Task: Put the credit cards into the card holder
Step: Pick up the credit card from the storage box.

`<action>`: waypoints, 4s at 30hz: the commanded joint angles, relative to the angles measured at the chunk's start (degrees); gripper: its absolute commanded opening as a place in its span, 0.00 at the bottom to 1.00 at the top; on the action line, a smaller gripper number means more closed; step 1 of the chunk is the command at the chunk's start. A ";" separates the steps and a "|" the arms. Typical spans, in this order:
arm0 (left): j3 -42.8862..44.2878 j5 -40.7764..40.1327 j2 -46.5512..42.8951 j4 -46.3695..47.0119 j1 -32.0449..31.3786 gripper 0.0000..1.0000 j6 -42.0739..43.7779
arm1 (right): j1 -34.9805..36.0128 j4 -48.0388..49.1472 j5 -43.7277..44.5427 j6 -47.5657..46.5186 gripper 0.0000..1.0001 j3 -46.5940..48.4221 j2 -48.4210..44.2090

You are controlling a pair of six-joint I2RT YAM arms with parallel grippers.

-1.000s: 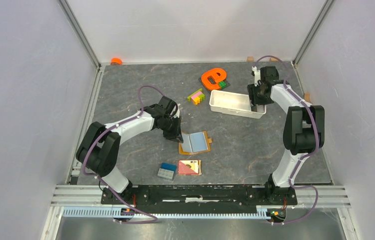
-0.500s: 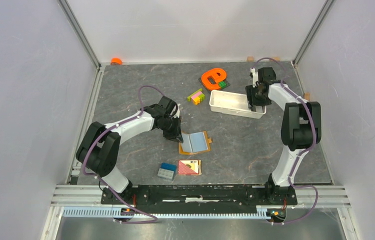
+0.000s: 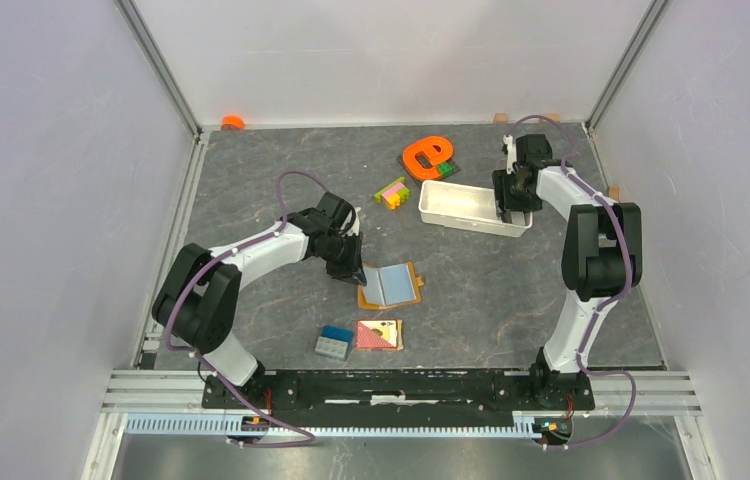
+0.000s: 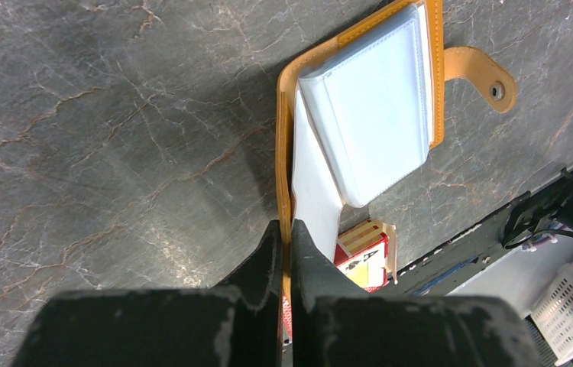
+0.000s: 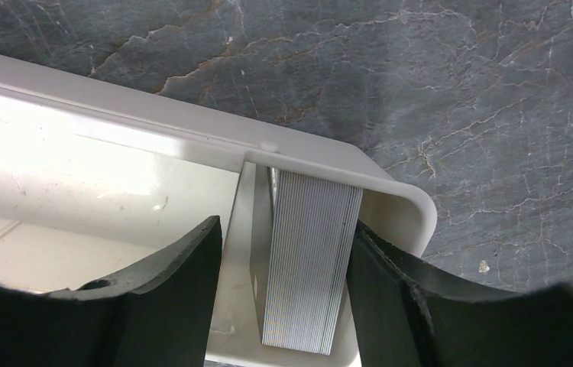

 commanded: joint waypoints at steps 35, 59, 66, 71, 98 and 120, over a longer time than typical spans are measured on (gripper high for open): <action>2.22 1.62 -0.42 0.16 0.26 0.02 2.16 | -0.60 -2.77 -3.95 1.12 0.54 2.76 -5.52; 2.15 1.87 -0.61 0.16 0.28 0.02 2.15 | -1.41 -3.79 -3.76 1.08 0.36 2.67 -7.07; 2.14 1.90 -0.60 0.17 0.28 0.02 2.15 | -1.39 -4.09 -3.31 1.05 0.33 2.41 -7.95; 2.05 1.63 -0.30 0.12 0.28 0.02 2.15 | -3.07 -4.30 -2.07 1.09 0.19 2.40 -7.90; 3.88 -10.14 -1.47 -5.56 0.28 0.41 5.17 | -1.29 -6.12 -4.03 3.91 0.00 1.53 -26.44; -7.20 11.74 -24.01 27.74 -0.06 0.75 -5.14 | 22.25 30.31 -32.82 26.28 0.00 -30.64 -43.77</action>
